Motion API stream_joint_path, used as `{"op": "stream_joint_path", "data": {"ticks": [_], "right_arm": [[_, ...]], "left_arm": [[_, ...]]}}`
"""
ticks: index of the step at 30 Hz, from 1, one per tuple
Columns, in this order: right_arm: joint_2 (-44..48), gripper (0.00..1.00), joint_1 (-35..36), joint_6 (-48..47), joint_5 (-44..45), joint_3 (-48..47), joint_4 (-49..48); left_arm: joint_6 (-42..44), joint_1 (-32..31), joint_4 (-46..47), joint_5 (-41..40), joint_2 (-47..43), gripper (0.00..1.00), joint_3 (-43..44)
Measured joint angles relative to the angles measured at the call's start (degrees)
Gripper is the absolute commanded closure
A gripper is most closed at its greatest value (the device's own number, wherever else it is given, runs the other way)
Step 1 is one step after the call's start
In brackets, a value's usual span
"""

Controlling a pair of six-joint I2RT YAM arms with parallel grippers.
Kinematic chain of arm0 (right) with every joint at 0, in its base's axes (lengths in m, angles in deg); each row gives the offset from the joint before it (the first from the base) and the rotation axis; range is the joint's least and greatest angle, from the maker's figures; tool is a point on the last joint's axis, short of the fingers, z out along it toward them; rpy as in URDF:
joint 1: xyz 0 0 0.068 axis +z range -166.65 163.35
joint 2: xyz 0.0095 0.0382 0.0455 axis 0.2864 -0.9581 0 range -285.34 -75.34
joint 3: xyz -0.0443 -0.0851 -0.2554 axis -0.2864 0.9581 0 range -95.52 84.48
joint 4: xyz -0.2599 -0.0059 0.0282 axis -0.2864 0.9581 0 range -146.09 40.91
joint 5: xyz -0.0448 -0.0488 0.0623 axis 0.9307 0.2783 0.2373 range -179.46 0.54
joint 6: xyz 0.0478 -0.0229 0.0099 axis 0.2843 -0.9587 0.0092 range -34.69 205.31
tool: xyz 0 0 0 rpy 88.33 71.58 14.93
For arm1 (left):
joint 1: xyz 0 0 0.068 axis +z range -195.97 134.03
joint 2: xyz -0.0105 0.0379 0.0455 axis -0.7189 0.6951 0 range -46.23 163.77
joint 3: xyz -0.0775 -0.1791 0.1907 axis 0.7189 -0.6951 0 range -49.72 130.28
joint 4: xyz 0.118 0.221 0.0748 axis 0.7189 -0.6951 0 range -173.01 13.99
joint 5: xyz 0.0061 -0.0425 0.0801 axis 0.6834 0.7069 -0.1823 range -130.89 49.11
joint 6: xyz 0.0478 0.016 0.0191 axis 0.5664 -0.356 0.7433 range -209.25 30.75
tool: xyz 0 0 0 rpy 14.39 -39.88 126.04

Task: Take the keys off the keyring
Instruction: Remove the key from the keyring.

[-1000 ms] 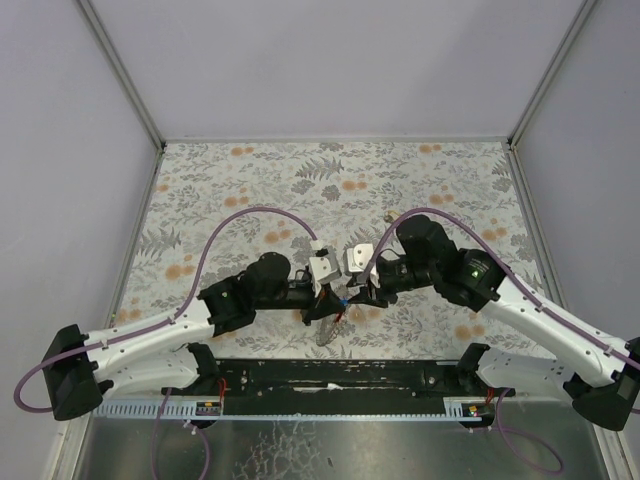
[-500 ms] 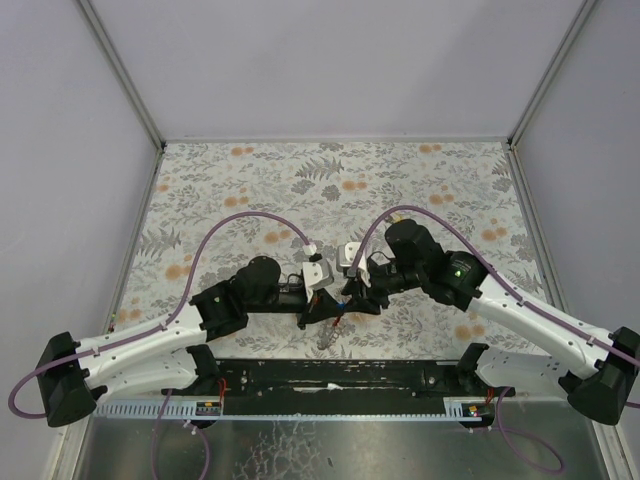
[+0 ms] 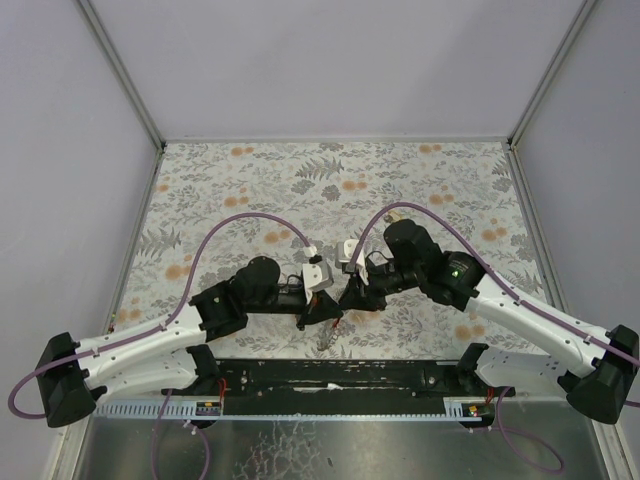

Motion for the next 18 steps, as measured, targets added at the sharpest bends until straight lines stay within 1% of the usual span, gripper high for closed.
{"op": "stream_joint_path", "data": {"ticks": [1, 3, 4, 12, 18], "right_arm": [[0.0, 0.89, 0.0, 0.13, -0.28, 0.15, -0.02], [0.0, 0.98, 0.0, 0.42, -0.87, 0.28, 0.0], [0.0, 1.0, 0.0, 0.52, -1.18, 0.28, 0.0], [0.0, 1.0, -0.26, 1.36, -1.4, 0.28, -0.28], [0.02, 1.0, -2.78, 4.7, -3.87, 0.28, -1.51]], "left_arm": [[0.09, 0.0, 0.0, -0.07, -0.11, 1.0, -0.09], [0.24, 0.0, 0.0, -0.11, -0.33, 1.0, -0.24], [0.28, 0.0, 0.0, -0.11, -0.44, 1.0, -0.28], [0.44, 0.0, -0.09, -0.22, -0.81, 1.0, -0.42], [0.46, 0.0, 1.18, -1.44, -1.55, 1.0, -0.66]]}}
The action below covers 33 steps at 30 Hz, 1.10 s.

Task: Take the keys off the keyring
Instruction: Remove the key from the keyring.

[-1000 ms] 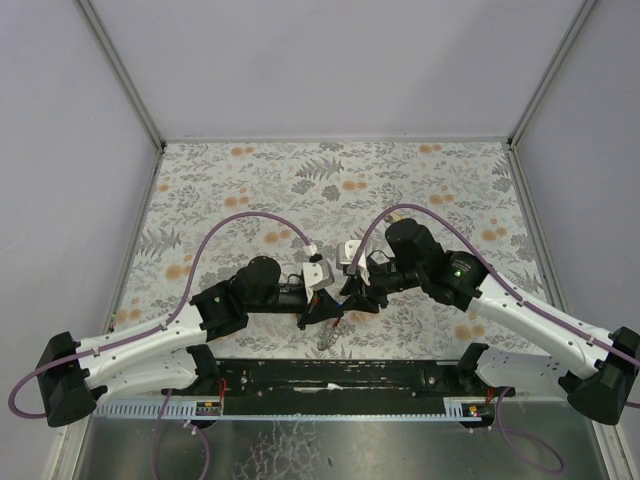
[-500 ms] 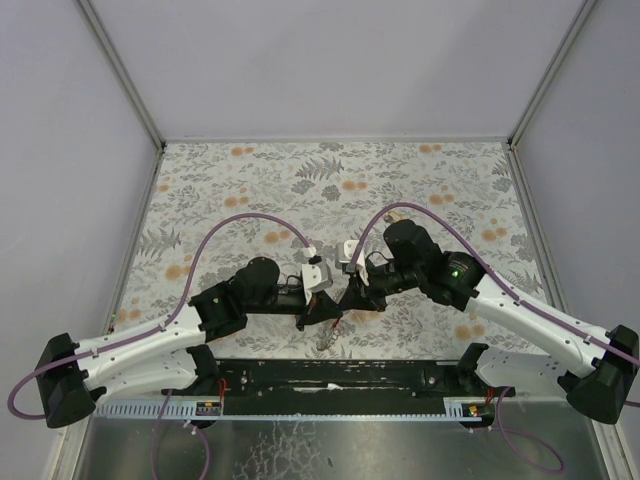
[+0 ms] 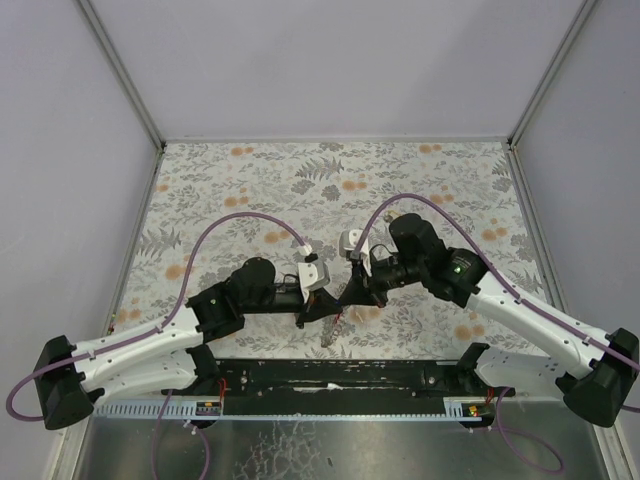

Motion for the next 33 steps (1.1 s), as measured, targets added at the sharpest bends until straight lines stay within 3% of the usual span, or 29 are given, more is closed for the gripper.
{"op": "stream_joint_path", "data": {"ticks": [12, 31, 33], "right_arm": [[1.01, 1.0, -4.31, 7.41, -4.7, 0.61, -3.13], [3.1, 1.0, -4.9, 6.14, -5.46, 0.9, -1.7], [3.56, 0.77, -4.9, 6.01, -6.05, 0.92, -1.4]], "left_arm": [[0.0, 0.04, 3.85, -1.42, -1.05, 1.0, -0.7], [0.04, -0.02, 12.26, -0.74, -1.9, 1.0, -4.9], [0.5, -0.07, 14.53, -0.37, -2.95, 1.0, -6.36]]}}
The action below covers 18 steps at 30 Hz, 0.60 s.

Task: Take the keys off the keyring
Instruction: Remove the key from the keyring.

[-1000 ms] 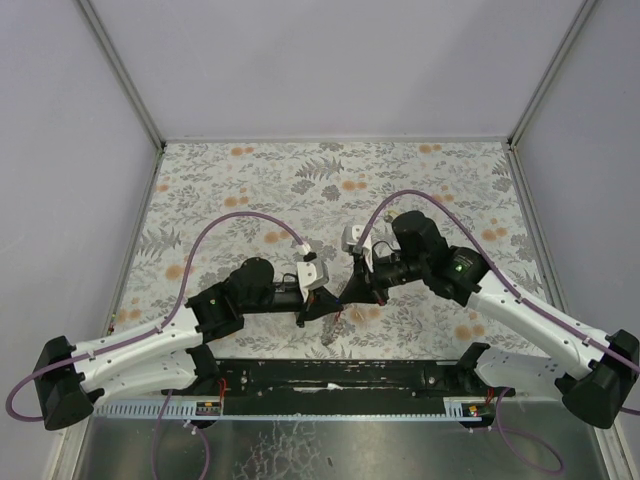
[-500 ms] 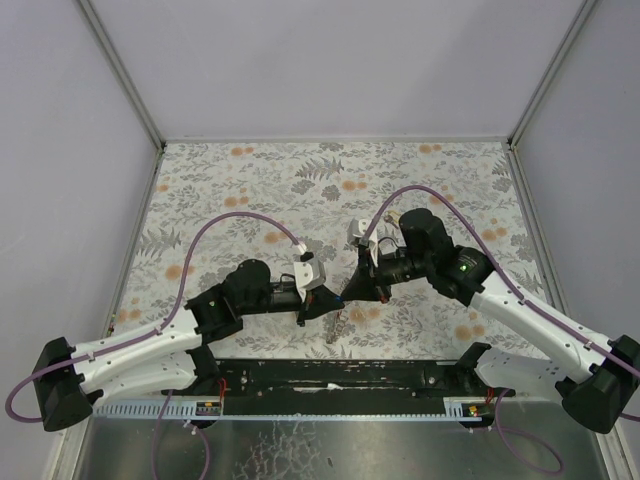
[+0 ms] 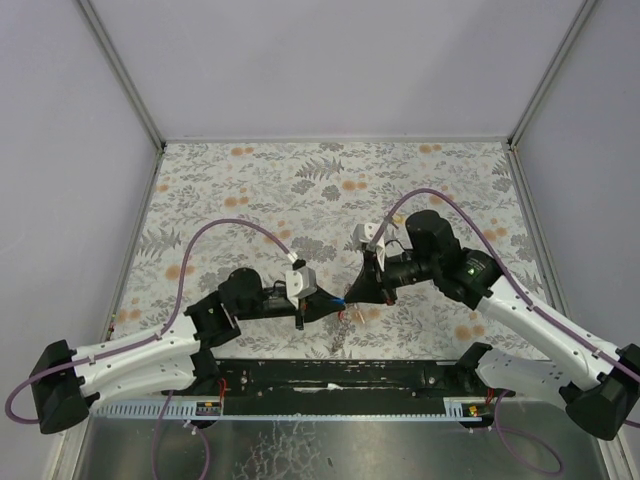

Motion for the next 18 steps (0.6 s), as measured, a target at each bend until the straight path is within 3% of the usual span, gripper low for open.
{"op": "stream_joint_path", "data": {"ticks": [1, 2, 7, 13, 18], "right_arm": [[0.22, 0.67, 0.0, -1.79, -0.48, 0.09, 0.04], [0.46, 0.65, 0.0, -3.28, -0.81, 0.17, 0.22], [4.13, 0.63, -0.85, -10.99, -0.92, 0.5, 0.24], [5.16, 0.54, -0.85, -13.7, -1.68, 0.74, 0.17], [4.44, 0.6, 1.03, -13.31, -0.31, 3.45, 0.04]], "left_arm": [[0.35, -0.07, 0.9, 0.09, -0.46, 1.0, -0.63], [0.76, -0.2, 1.51, 0.13, -0.98, 1.0, -1.38], [1.84, -0.22, -1.16, 0.59, -0.5, 1.0, -4.07], [1.81, -0.22, -1.55, 0.74, 0.72, 1.0, -4.11], [1.81, -0.22, -1.73, 1.11, 1.05, 1.0, -3.89]]}}
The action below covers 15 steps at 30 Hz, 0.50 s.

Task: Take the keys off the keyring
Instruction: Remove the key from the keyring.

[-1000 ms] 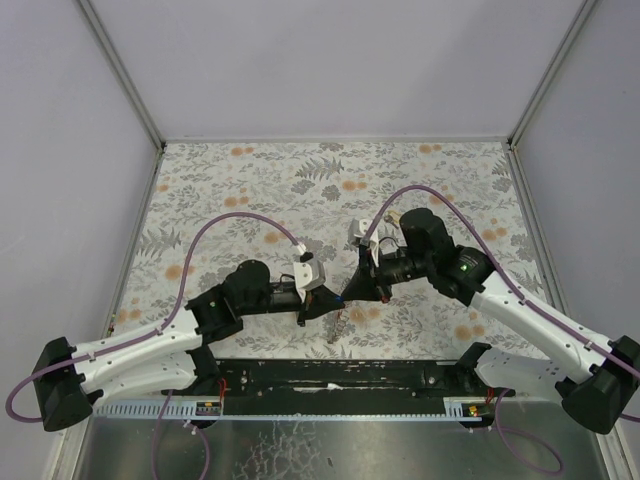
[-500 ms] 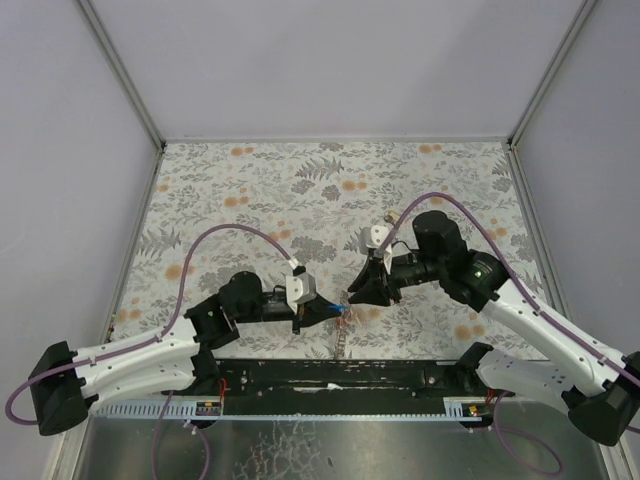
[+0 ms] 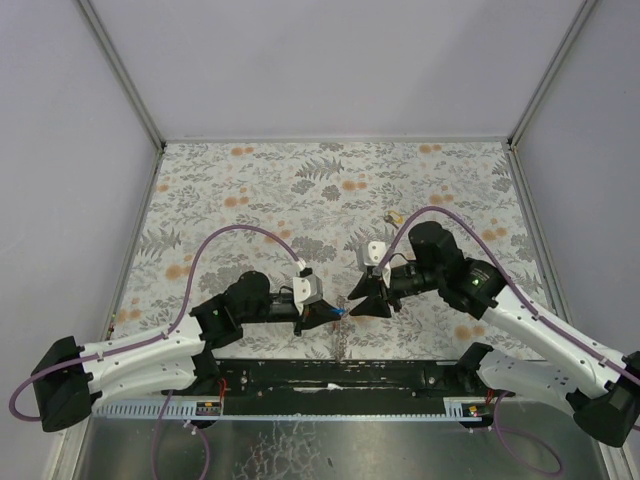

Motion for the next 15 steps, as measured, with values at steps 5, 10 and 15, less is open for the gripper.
{"op": "stream_joint_path", "data": {"ticks": [5, 10, 15], "right_arm": [[-0.68, 0.7, 2.95, -1.81, 1.7, 0.92, 1.2], [-0.52, 0.72, 4.85, -6.49, 2.12, 0.83, 3.72], [-0.31, 0.71, 6.82, -8.39, 4.79, 0.92, 4.7]], "left_arm": [[-0.28, 0.0, -0.13, 0.02, 0.02, 1.0, 0.22], [-1.73, 0.0, -0.11, -0.11, 0.04, 1.0, 0.24], [-3.56, 0.0, 0.22, -1.01, 0.04, 1.0, 0.24]]}}
